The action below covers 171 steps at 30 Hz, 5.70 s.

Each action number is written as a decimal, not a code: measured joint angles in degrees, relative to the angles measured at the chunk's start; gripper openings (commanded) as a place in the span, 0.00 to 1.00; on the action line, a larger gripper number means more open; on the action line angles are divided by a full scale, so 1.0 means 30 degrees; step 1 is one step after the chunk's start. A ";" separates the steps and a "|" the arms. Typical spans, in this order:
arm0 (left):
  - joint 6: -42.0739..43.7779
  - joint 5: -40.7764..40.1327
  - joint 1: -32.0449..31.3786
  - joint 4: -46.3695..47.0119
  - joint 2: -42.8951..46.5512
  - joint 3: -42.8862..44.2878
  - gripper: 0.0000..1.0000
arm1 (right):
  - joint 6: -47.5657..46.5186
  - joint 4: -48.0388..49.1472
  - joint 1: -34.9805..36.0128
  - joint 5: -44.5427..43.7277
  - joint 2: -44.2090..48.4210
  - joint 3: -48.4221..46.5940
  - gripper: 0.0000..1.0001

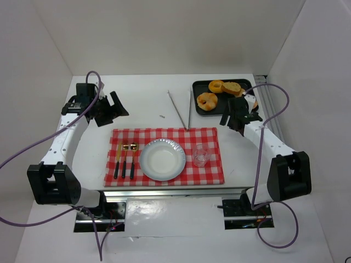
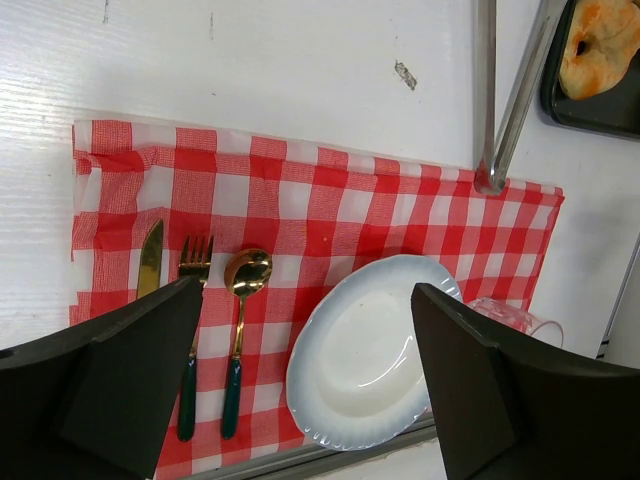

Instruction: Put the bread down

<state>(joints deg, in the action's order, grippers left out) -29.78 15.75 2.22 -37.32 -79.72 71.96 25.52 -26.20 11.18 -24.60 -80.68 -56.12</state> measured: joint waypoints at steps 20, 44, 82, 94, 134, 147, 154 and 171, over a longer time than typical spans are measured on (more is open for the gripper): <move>-0.0058 0.0000 0.0000 0.0007 0.0109 -0.0007 0.99 | -0.1042 0.3096 0.7905 0.1195 -0.3708 -0.4597 1.00; -0.0051 -0.0073 0.0000 0.0007 -0.0007 -0.0029 0.99 | -0.2484 0.3111 0.7533 0.1756 -1.4280 -1.0746 1.00; -0.0044 -0.0306 0.0000 0.0007 -0.0146 0.0160 0.99 | -0.1800 0.3096 -0.0488 0.7104 -0.1865 -0.5319 0.43; -0.0058 -0.0204 0.0000 0.0022 -0.0146 0.0160 0.99 | -0.1231 0.2076 -0.4692 1.1220 -0.1013 -0.1894 0.53; -0.0124 0.0066 0.0000 0.0022 -0.0146 0.0160 0.99 | -0.1719 0.2623 -0.2171 1.1482 0.0568 -0.3359 0.25; -0.0117 0.0051 0.0000 -0.0007 -0.0138 0.0160 0.99 | -0.1923 -0.0401 1.0331 1.2211 0.3330 0.0415 0.25; -0.0117 0.0044 0.0000 -0.0015 -0.0138 0.0160 0.99 | -0.1668 -0.1581 1.2575 1.1759 0.3577 0.1115 0.46; -0.0124 0.0066 0.0000 -0.0015 -0.0051 0.0160 0.99 | -0.1319 -0.3541 1.2393 0.6506 0.3963 -0.2069 0.60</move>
<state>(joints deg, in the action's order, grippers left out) -30.15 15.94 2.22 -37.36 -79.88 72.44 21.56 -36.82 48.36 -5.08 -68.79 -62.33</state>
